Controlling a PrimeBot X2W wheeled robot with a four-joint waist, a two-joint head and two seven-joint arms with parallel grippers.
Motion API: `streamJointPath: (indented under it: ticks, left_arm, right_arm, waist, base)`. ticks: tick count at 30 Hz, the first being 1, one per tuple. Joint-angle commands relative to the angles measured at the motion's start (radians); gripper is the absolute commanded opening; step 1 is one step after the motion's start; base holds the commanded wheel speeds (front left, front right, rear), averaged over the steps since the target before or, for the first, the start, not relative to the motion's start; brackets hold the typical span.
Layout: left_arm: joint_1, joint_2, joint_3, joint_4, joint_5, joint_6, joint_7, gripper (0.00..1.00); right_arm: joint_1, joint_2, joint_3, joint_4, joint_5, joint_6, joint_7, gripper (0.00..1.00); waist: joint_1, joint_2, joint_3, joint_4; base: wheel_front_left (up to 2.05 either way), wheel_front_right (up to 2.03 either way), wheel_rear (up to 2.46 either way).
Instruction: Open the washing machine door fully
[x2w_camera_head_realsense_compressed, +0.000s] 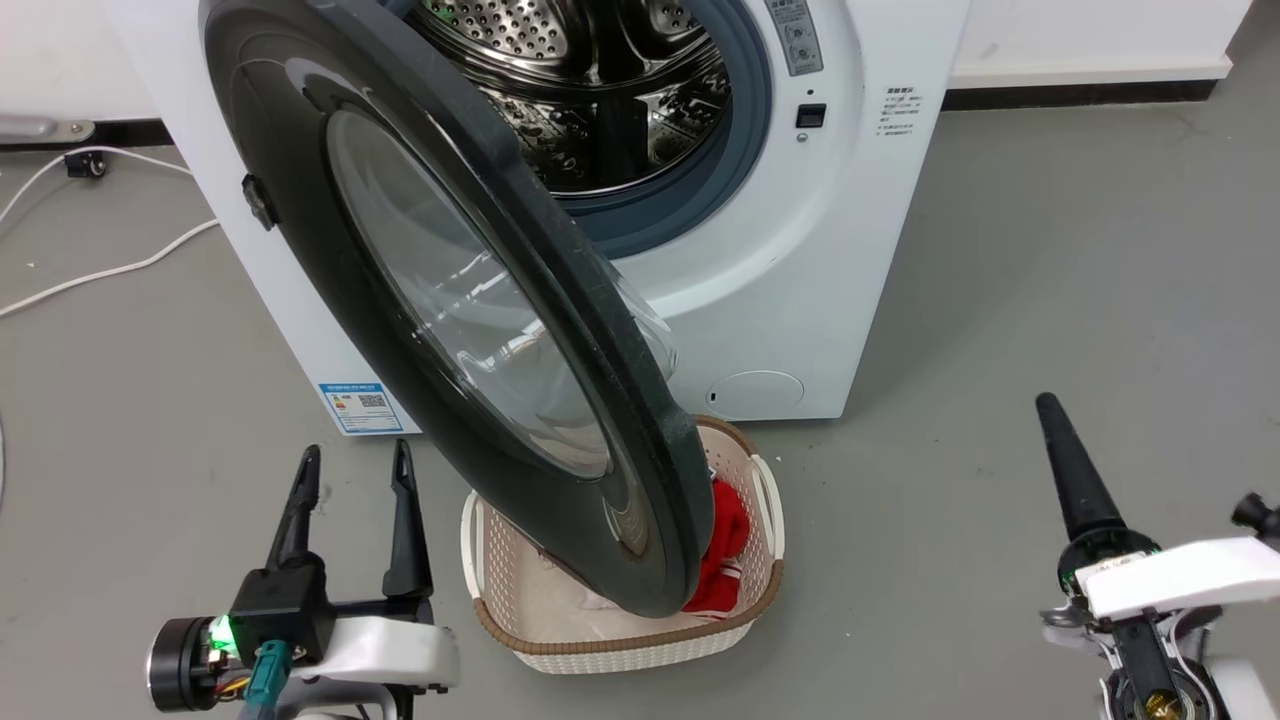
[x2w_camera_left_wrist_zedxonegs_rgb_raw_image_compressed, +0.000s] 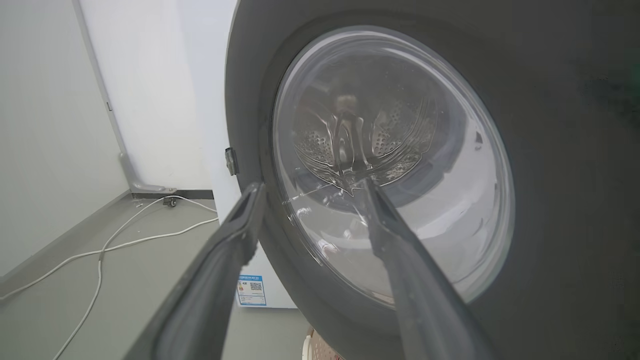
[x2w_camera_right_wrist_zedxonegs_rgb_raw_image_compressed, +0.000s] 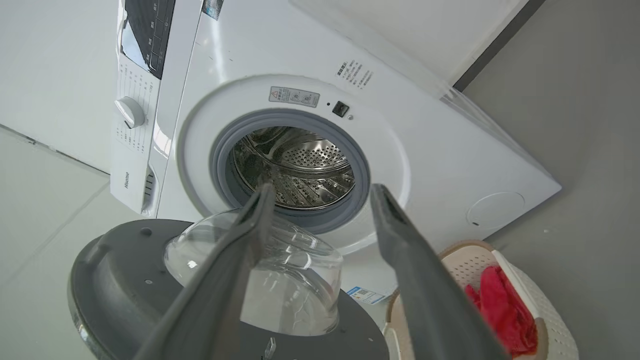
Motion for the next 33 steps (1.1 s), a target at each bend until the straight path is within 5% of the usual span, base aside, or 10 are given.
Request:
streamJointPath:
  ticks: [1, 8, 12, 16, 19, 33]
  left_arm:
    - [-0.001, 0.0, 0.007, -0.003, 0.004, -0.005, -0.003, 1.0]
    - [0.004, 0.0, 0.023, -0.007, 0.008, -0.009, -0.003, 1.0]
    - [0.01, 0.0, 0.027, -0.013, 0.008, -0.01, -0.003, 1.0]
    - [0.014, 0.0, 0.03, -0.018, 0.009, -0.013, -0.003, 1.0]
    - [0.026, 0.0, 0.03, -0.023, 0.017, -0.015, -0.003, 1.0]
    - [0.031, 0.0, 0.027, -0.029, 0.031, -0.024, -0.003, 1.0]
  right_arm:
    - [0.016, -0.007, -0.007, -0.008, -0.059, 0.0, -0.04, 1.0]
    - [0.044, -0.061, -0.033, -0.036, -0.588, 0.0, -0.233, 1.0]
    - [0.065, -0.028, -0.074, -0.124, -0.921, 0.0, -0.254, 1.0]
    - [0.108, 0.023, -0.076, -0.216, -1.133, 0.0, -0.256, 1.0]
    - [0.17, 0.069, -0.071, -0.231, -1.215, 0.0, -0.256, 1.0]
    - [0.169, 0.098, -0.092, -0.175, -1.194, 0.0, -0.258, 1.0]
  waist:
    - [0.0, 0.0, 0.0, -0.005]
    - [0.0, 0.0, -0.009, -0.015]
    - [0.0, 0.0, -0.016, -0.014]
    - [0.0, 0.0, -0.023, -0.011]
    - [0.0, 0.0, -0.03, -0.005]
    - [0.0, 0.0, -0.027, 0.003]
  base:
    - [0.0, 0.0, 0.0]
    - [0.0, 0.0, 0.0]
    - [0.0, 0.0, 0.0]
    - [0.0, 0.0, 0.0]
    - [0.0, 0.0, 0.0]
    - [0.0, 0.0, 0.0]
